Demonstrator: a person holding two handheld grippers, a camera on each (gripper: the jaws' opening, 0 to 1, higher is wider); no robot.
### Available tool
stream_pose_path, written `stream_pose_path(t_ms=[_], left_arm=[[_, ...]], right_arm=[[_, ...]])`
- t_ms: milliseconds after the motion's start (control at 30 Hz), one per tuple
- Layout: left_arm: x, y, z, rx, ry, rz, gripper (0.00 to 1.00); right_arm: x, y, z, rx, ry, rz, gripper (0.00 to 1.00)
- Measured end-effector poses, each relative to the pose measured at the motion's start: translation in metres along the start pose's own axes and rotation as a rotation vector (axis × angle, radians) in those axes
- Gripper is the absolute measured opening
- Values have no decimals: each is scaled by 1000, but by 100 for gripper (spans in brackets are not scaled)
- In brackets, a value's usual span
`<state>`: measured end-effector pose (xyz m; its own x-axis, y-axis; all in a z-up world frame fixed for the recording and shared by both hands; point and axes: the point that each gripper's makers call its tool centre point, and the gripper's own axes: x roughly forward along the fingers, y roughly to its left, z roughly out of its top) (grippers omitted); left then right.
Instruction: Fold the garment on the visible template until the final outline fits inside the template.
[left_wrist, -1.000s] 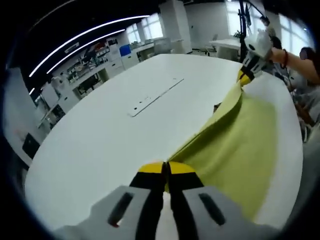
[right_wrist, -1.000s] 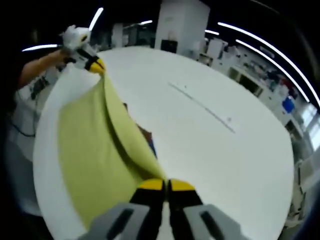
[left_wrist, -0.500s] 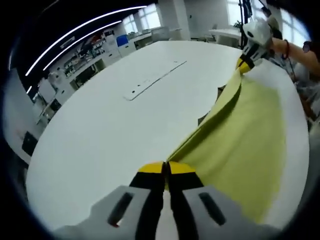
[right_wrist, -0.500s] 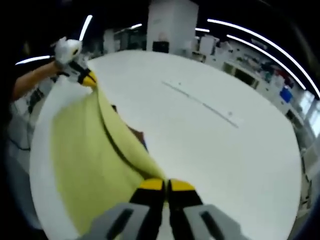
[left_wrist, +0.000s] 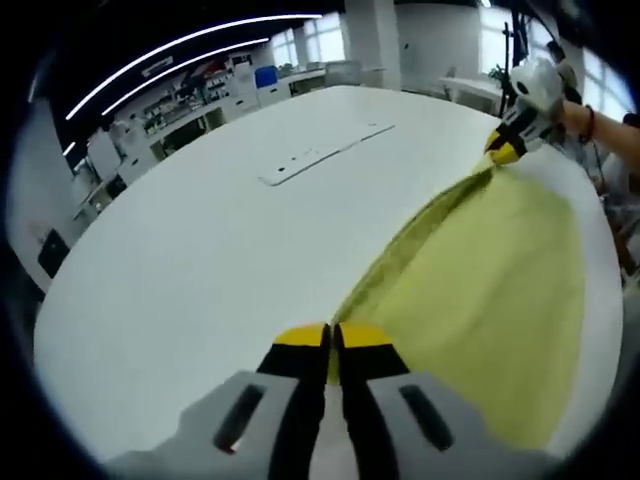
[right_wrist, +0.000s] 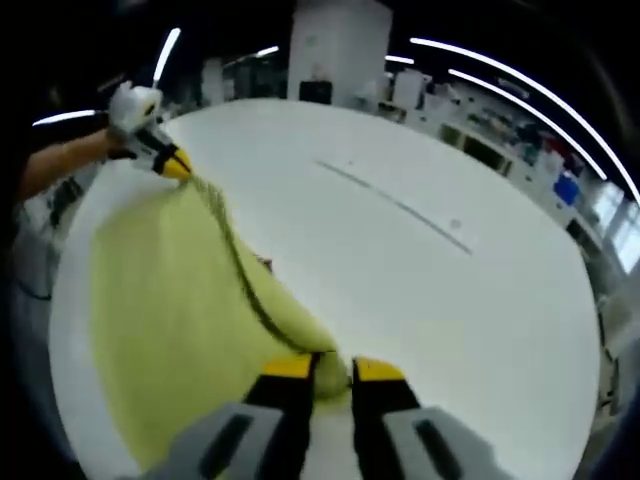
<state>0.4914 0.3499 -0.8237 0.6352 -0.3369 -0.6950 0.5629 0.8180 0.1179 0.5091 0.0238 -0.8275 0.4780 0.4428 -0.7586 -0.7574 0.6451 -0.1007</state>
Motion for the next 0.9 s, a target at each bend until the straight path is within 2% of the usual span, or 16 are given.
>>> stream_pose_path(t_ms=[133, 233, 333, 400, 500, 567, 733, 867, 900], left_arm=[[-8, 5, -4, -28, -9, 15, 8], [-12, 4, -7, -48, -21, 17, 14], [-16, 9, -12, -64, -19, 37, 23], [-20, 10, -13, -88, -36, 45, 30], [-27, 6, -15, -157, -64, 30, 37], [-30, 8, -17, -190, -78, 26, 43], [-45, 0, -19, -305, -133, 11, 54], [-56, -5, -25, -318, -143, 9, 59], [-58, -7, -27, -320, -144, 8, 60]], right_arm=[[-3, -1, 0, -26, 0, -9, 21], [-4, 3, -3, -69, 2, -5, 24], [-2, -1, -6, -64, 13, -21, 25], [-2, -3, -8, -17, 6, -32, 29], [-6, 1, -7, 72, -23, -7, 40], [-8, 3, -7, 93, -29, 1, 46], [-19, 15, -7, 235, -55, 61, 62], [-25, 17, -12, 293, -59, 83, 73], [-30, 24, -13, 305, -60, 92, 75]])
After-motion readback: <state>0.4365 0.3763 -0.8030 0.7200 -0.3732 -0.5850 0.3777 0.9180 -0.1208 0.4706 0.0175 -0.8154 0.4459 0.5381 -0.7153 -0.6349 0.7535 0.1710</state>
